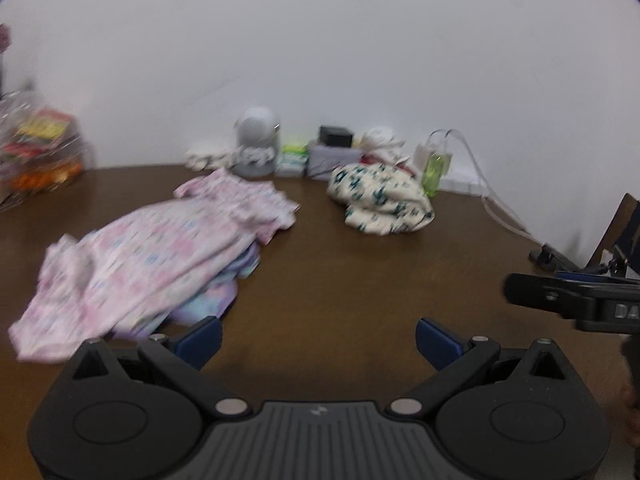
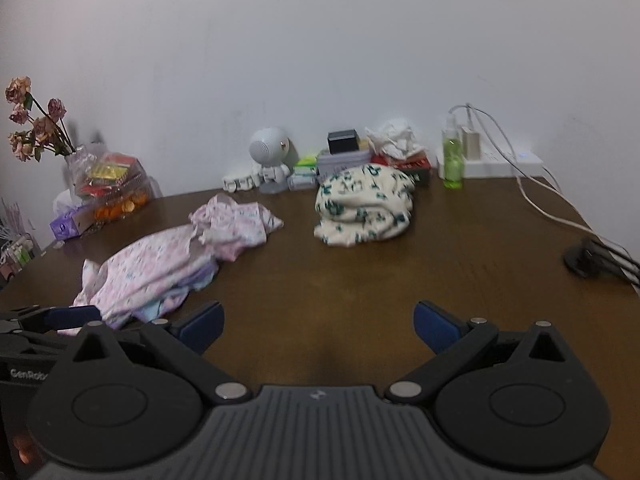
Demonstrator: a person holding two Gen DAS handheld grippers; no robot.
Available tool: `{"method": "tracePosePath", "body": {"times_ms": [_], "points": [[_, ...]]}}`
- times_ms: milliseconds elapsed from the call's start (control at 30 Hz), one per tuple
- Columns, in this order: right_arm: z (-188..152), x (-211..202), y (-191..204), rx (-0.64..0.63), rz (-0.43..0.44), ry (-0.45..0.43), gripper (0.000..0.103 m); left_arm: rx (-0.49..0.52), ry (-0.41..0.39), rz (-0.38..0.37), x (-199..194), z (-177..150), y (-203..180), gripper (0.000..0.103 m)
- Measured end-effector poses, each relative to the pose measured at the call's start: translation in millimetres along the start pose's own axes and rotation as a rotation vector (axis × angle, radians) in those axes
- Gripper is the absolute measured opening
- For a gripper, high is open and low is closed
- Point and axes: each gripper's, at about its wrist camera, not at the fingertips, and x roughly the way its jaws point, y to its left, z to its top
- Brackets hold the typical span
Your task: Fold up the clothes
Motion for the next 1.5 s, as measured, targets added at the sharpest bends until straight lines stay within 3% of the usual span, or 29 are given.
{"method": "tracePosePath", "body": {"times_ms": [467,1500], "points": [[-42.8,-36.8,36.6,-0.033,-0.074,0.074,0.103,-0.044,0.099,0.033,-30.9,-25.6,12.0,0.101],[-47.9,-40.7,39.4,-0.02,-0.068,0.087,0.103,-0.018,0.073,0.036,-49.7,-30.8,9.6,0.102]]}}
